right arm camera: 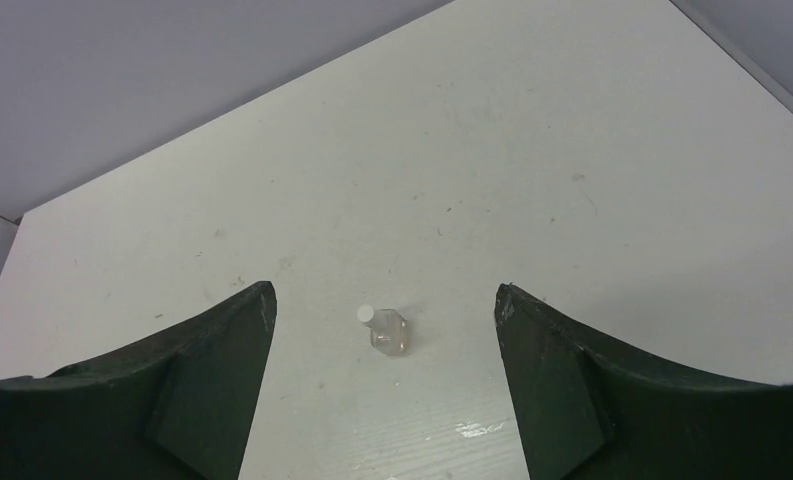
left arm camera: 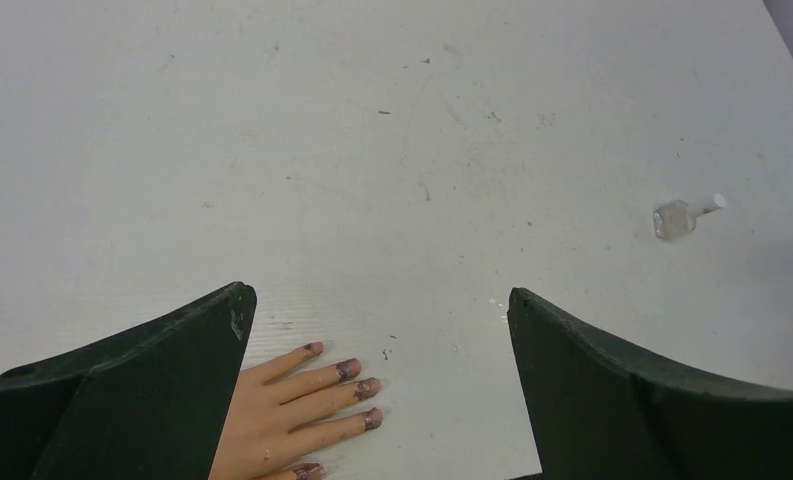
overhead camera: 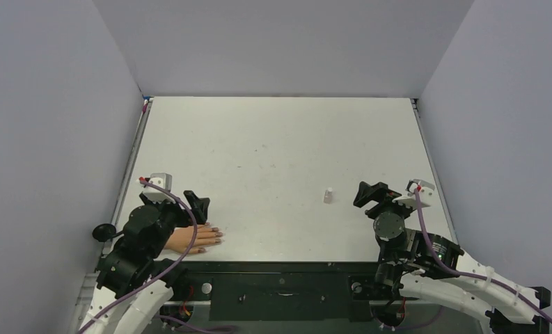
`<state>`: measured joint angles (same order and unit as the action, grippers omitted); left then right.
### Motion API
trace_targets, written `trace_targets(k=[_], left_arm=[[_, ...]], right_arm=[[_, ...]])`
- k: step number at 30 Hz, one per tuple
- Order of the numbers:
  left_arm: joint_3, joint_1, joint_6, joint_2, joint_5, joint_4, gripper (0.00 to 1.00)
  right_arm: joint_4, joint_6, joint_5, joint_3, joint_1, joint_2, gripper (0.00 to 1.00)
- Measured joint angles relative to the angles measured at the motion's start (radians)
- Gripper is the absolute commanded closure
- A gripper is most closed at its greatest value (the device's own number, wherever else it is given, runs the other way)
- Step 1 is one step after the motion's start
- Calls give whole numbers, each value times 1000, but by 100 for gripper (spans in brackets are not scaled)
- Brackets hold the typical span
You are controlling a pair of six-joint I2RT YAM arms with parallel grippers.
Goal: Paint the nails
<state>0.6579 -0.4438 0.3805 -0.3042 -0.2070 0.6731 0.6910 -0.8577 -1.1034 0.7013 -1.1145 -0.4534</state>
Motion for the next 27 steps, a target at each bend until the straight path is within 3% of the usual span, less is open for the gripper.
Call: trace_targets(k=[15,27], left_arm=[[-4,-145,19,-18,-97,-1,4],[-4,-225,57,-97,-185,5,3]], right_arm=[[-13,-44,-1,-24,-3,-48,24],[-404,145,12,-386,-46,8,27]])
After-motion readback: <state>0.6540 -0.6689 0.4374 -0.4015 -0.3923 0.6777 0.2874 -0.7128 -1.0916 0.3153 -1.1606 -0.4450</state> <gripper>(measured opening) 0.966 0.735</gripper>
